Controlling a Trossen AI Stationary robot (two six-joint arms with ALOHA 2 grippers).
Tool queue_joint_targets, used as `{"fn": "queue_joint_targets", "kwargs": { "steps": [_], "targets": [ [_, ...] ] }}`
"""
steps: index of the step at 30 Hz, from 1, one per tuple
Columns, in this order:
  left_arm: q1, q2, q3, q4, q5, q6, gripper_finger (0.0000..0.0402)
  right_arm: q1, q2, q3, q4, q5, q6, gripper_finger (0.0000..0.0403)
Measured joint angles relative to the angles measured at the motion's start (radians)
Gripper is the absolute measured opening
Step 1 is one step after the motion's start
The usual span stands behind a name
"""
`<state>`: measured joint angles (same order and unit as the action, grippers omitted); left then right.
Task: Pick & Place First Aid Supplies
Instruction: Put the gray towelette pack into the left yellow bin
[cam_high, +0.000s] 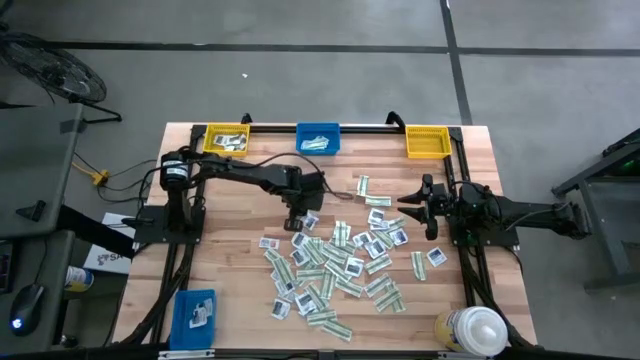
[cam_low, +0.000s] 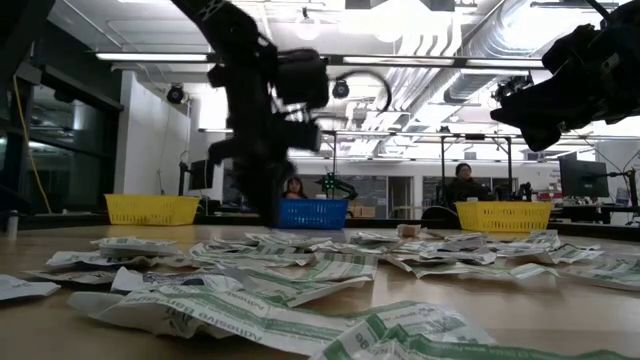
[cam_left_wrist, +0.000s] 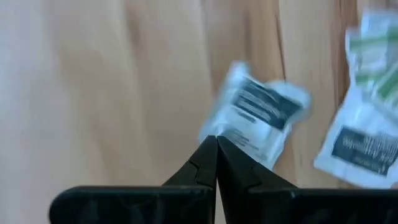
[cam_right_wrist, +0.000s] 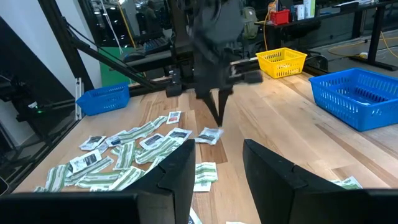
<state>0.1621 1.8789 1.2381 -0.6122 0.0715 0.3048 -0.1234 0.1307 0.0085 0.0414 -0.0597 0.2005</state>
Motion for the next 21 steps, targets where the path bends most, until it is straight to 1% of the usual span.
{"fn": "queue_joint_targets", "kwargs": {
  "steps": [3,9,13,15,18,21],
  "targets": [
    [0.002,-0.001,0.020,-0.034,-0.005,-0.008,0.0000,0.000,0.000,0.000,0.000,0.000,0.000,0.0129],
    [0.001,-0.002,0.028,-0.034,0.000,-0.019,0.0000,0.000,0.000,0.000,0.000,0.000,0.000,0.0129],
    [0.002,-0.002,0.028,-0.027,0.070,-0.023,0.0001,0.000,0.000,0.000,0.000,0.000,0.000,0.0129],
    [0.001,-0.002,0.028,-0.021,0.075,-0.036,0.0006,0.000,0.000,0.000,0.000,0.000,0.000,0.0129],
    [0.001,-0.003,0.029,-0.012,0.072,-0.062,0.0029,0.000,0.000,0.000,0.000,0.000,0.000,0.0129],
    [0.007,0.003,0.030,-0.011,0.072,-0.103,0.0072,0.000,0.000,0.000,0.000,0.000,0.000,0.0129]
  ]
}}
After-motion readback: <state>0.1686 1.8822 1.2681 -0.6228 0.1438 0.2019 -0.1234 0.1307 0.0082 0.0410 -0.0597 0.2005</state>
